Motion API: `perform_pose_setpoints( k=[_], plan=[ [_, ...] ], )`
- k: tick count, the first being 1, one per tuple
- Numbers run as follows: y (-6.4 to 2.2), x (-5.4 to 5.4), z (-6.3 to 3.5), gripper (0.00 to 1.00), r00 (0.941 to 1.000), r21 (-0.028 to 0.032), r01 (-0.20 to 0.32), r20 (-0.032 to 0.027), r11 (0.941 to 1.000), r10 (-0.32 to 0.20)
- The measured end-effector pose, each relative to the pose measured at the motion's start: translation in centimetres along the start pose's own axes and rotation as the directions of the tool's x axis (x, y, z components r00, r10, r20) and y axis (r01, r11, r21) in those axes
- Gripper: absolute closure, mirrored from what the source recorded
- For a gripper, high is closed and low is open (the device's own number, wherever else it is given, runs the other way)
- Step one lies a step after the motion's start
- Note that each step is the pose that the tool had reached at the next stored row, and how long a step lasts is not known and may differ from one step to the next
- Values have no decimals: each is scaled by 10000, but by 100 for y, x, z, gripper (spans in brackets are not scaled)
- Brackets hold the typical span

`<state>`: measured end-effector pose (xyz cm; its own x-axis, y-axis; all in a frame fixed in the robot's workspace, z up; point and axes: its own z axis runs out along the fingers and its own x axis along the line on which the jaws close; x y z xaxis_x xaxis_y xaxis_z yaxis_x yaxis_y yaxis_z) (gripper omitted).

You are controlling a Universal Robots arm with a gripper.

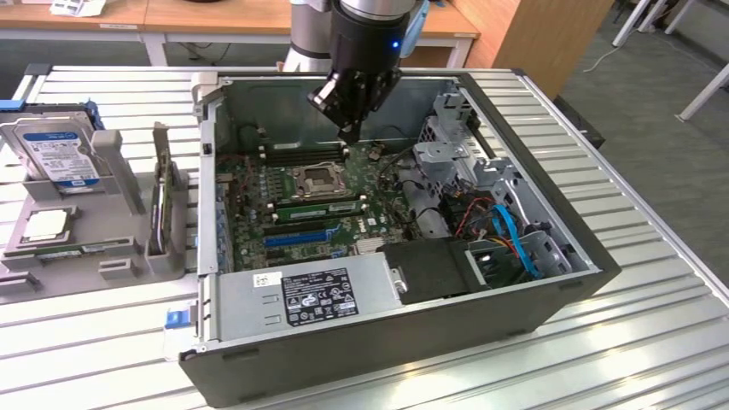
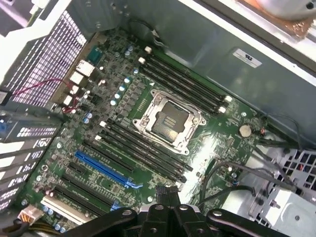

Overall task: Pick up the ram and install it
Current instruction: 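Press down the ram until it locks into place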

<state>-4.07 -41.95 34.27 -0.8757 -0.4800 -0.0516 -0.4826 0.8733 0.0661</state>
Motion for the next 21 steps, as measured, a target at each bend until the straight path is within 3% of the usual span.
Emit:
perform_pose_setpoints(
  k=[7, 21],
  plan=[
    [0, 0, 0, 90, 9970, 42, -767, 59, 9970, 766],
    [0, 0, -1, 90, 9809, 111, -1936, 192, 9810, 1934]
  ],
)
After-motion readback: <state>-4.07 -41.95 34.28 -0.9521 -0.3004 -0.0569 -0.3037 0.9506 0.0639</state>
